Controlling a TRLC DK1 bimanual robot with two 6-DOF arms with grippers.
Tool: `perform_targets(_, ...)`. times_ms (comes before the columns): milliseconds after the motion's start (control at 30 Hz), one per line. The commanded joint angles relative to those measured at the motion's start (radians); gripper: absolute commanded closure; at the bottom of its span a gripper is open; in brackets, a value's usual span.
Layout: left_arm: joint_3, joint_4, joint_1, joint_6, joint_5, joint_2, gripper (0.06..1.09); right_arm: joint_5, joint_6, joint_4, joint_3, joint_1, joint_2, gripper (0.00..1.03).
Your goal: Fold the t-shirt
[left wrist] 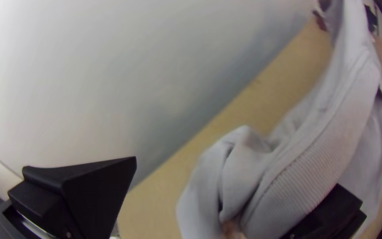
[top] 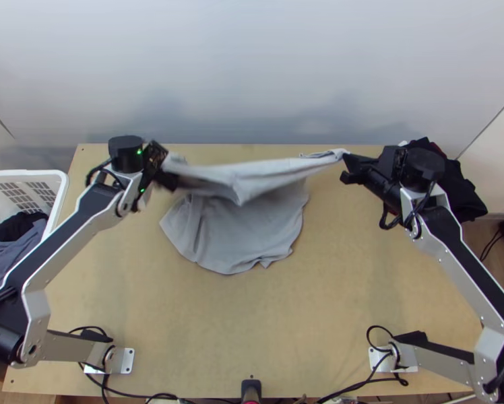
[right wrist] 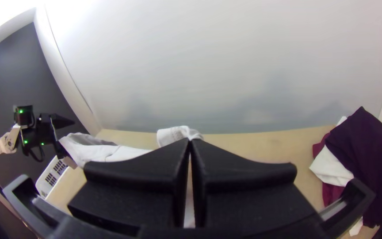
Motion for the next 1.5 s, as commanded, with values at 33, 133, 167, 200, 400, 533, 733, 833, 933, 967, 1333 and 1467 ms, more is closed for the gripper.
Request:
perform_targets(33,0.211,-0.790,0.038,0.070,0.464,-0.043,0.11,0.000,-0.011,-0.020,-0.086,0.037,-0.089,1.00)
perform_targets(133,0.332,-0.927,0.043,0.006,0.619,0.023,0.11,0.001,-0.011,-0.020,-0.141,0.043,-0.128,1.00)
perform_targets(167,0.358,-0.944,0.043,-0.033,0.667,0.040,0.11,0.001,-0.011,-0.020,-0.158,0.046,-0.138,1.00)
perform_targets(200,0.380,-0.959,0.044,-0.065,0.705,0.052,0.11,0.004,-0.011,-0.022,-0.171,0.047,-0.151,1.00)
perform_targets(400,0.443,-0.819,0.113,-0.473,0.920,0.137,0.11,0.029,-0.016,-0.069,-0.202,0.067,-0.204,1.00)
perform_targets(533,0.423,-0.736,0.144,-0.616,0.932,0.127,0.11,0.053,-0.017,-0.098,-0.201,0.087,-0.226,1.00)
perform_targets(733,0.219,-0.739,0.103,-0.570,0.935,-0.034,0.11,0.070,-0.014,-0.129,-0.188,0.089,-0.246,1.00)
perform_targets(833,0.045,-0.730,0.026,-0.530,0.932,-0.172,0.11,0.082,-0.014,-0.148,-0.191,0.092,-0.267,1.00)
perform_targets(933,-0.122,-0.677,-0.118,-0.493,0.808,-0.259,0.11,0.087,-0.014,-0.163,-0.207,0.090,-0.290,1.00)
perform_targets(967,-0.162,-0.677,-0.190,-0.476,0.742,-0.284,0.11,0.089,-0.016,-0.168,-0.214,0.090,-0.299,1.00)
perform_targets(1333,-0.283,-0.258,-0.585,-0.553,0.441,-0.225,0.11,0.099,0.009,-0.217,-0.285,0.101,-0.378,1.00)
perform_targets(1467,-0.277,-0.084,-0.668,-0.570,0.337,-0.109,0.11,0.107,0.016,-0.226,-0.296,0.104,-0.399,1.00)
